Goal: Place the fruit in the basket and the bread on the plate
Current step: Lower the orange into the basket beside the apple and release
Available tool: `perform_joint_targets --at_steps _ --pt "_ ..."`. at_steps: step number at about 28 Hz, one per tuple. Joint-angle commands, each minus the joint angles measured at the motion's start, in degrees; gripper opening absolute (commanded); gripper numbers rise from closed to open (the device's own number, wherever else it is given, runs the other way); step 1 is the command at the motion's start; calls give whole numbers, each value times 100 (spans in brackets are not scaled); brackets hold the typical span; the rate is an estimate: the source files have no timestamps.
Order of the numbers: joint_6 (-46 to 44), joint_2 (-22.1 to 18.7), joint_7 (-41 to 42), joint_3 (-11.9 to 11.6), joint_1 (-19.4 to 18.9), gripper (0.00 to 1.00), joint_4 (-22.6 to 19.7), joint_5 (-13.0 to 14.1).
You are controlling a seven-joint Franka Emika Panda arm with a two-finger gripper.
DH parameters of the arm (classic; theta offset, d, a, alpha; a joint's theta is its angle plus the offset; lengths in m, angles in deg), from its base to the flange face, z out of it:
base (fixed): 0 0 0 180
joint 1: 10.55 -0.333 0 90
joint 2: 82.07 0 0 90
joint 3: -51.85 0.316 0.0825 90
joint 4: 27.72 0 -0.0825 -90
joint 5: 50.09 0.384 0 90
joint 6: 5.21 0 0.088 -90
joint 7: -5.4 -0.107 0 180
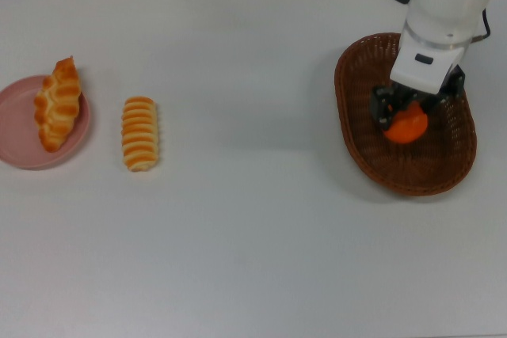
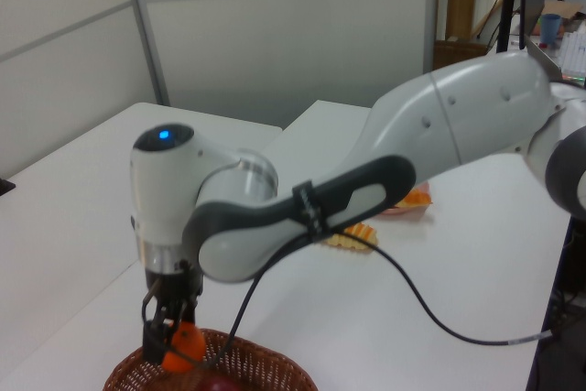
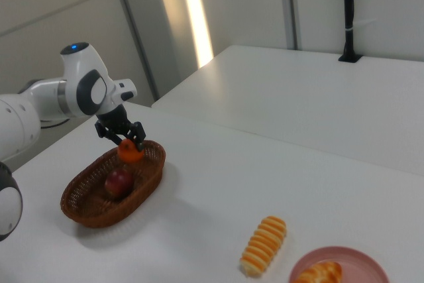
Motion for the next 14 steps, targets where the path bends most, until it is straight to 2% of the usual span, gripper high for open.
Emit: perform_joint_targets --at_steps 1,2,3,6,11,14 --pt "343 233 -458 -72 19 69 21 -288" --pt "334 233 -484 -80 19 79 21 -385" --pt "317 225 -493 -89 19 100 -49 -621" --pt "317 216 -502 -89 36 100 -120 -790" --pt "308 189 -476 -107 106 100 -111 -790" --pt "247 15 -476 -107 316 100 -120 -729"
